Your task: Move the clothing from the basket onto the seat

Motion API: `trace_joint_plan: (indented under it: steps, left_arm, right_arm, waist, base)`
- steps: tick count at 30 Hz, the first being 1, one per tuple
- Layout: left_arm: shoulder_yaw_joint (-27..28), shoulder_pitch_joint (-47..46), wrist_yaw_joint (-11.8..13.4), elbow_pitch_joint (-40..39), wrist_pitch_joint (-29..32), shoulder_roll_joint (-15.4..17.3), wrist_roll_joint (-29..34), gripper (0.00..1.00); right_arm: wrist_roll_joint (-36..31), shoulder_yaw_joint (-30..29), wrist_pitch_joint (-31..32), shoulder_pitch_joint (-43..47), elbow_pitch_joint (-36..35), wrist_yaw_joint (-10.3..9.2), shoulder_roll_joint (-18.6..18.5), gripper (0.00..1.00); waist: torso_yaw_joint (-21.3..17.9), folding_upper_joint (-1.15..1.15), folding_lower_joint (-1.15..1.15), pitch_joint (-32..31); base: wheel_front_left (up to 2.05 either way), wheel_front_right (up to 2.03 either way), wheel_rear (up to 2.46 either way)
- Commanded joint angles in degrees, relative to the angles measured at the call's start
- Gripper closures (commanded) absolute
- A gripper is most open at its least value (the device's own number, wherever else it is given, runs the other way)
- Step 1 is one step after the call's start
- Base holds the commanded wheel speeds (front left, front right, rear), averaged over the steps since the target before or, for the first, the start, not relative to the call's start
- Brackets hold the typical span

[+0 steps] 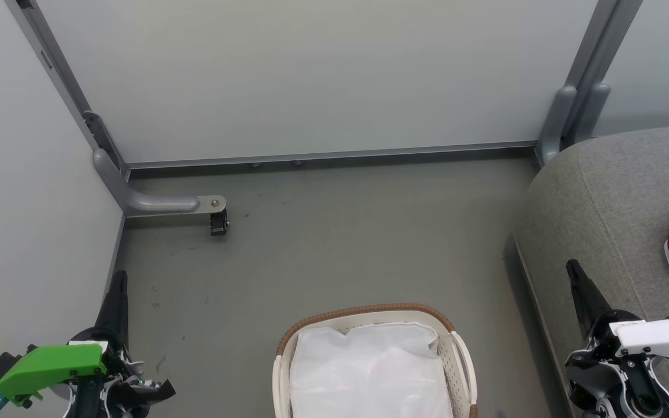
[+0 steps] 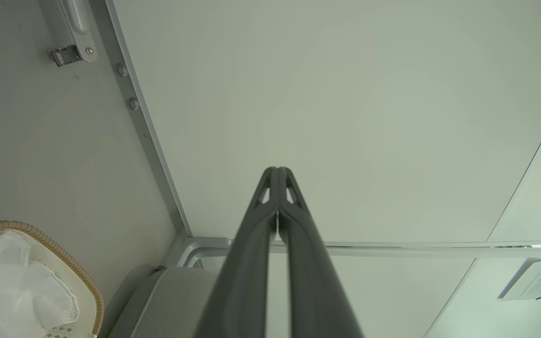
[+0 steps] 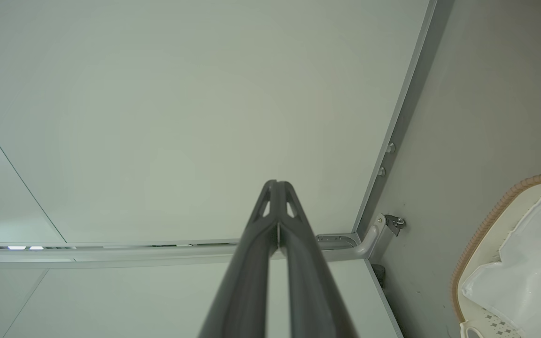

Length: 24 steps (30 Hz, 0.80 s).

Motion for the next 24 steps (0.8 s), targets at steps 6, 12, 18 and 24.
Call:
trace_joint_plan:
  steps: [6, 12, 18, 24]
  left_arm:
    - [0.12, -0.69, -0.3, -0.1, 0.19, 0.39, -0.17, 1.0]
    - [0.12, -0.69, -0.3, -0.11, 0.19, 0.39, -0.17, 1.0]
    - [0.12, -0.69, -0.3, -0.11, 0.19, 0.39, -0.17, 1.0]
    - [0.12, -0.69, -0.3, -0.11, 0.19, 0.39, -0.17, 1.0]
  right_arm:
    - [0.21, -0.11, 0.09, -0.47, -0.22, -0.04, -0.34, 1.0]
    - [0.21, -0.1, 0.09, -0.47, -0.22, -0.04, -0.34, 1.0]
    - [0.21, -0.1, 0.08, -0.47, -0.22, -0.04, -0.34, 1.0]
    - [0.21, -0.1, 0.08, -0.47, -0.21, -0.04, -0.34, 1.0]
  waist:
    - [0.0, 0.21, 0.0, 0.0]
    - [0.0, 0.21, 0.0, 0.0]
    - [0.0, 0.21, 0.0, 0.0]
    - [0.0, 0.21, 0.0, 0.0]
  base:
    - [0.0, 0.0, 0.0]
    - [0.0, 0.0, 0.0]
    - [0.0, 0.0, 0.0]
    - [0.0, 0.0, 0.0]
